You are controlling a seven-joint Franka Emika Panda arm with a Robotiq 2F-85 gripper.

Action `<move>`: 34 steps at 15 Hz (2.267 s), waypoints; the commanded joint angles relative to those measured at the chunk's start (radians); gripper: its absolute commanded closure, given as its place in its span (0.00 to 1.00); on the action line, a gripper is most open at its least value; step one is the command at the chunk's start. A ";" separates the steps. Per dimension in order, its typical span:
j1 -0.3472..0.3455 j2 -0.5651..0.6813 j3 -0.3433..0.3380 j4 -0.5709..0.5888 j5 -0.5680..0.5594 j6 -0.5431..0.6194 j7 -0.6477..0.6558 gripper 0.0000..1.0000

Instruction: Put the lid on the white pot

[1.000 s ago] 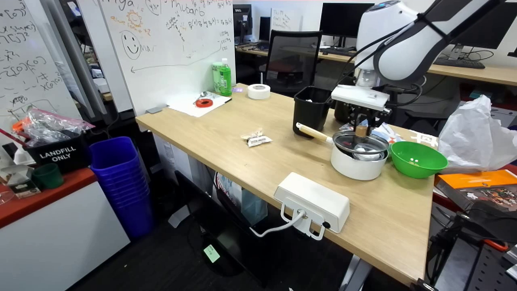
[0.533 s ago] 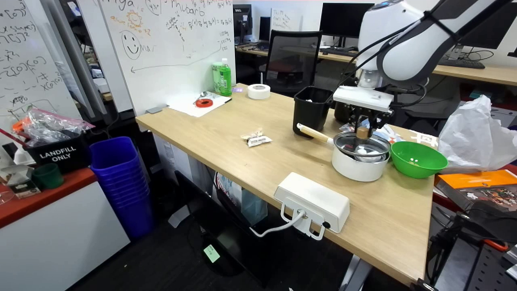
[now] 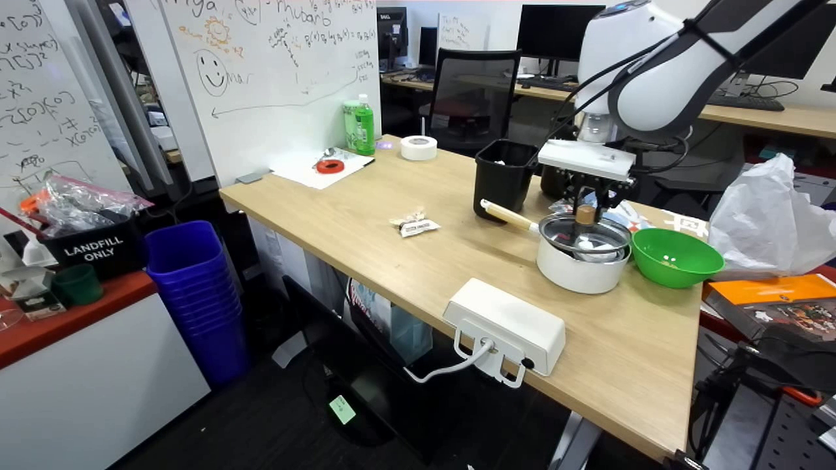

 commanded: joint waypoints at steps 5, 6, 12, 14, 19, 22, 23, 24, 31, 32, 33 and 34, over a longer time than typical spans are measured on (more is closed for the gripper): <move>-0.019 0.023 0.018 0.013 -0.010 -0.021 -0.020 0.84; -0.023 0.022 0.020 0.009 0.002 0.001 -0.023 0.84; -0.024 0.027 0.009 -0.044 0.005 0.196 0.018 0.84; -0.027 0.026 0.000 -0.060 0.011 0.249 0.019 0.84; -0.035 -0.006 -0.013 -0.110 0.030 0.314 -0.013 0.84; -0.036 -0.042 -0.016 -0.143 0.023 0.307 -0.018 0.84; -0.038 -0.053 -0.014 -0.153 0.025 0.302 -0.022 0.84; -0.042 -0.067 -0.008 -0.165 0.034 0.296 -0.035 0.84; -0.053 -0.106 -0.001 -0.206 0.031 0.282 -0.049 0.84; -0.054 -0.106 -0.004 -0.204 0.024 0.281 -0.044 0.84; -0.055 -0.104 -0.005 -0.202 0.020 0.279 -0.040 0.84; -0.056 -0.100 -0.005 -0.199 0.021 0.276 -0.039 0.84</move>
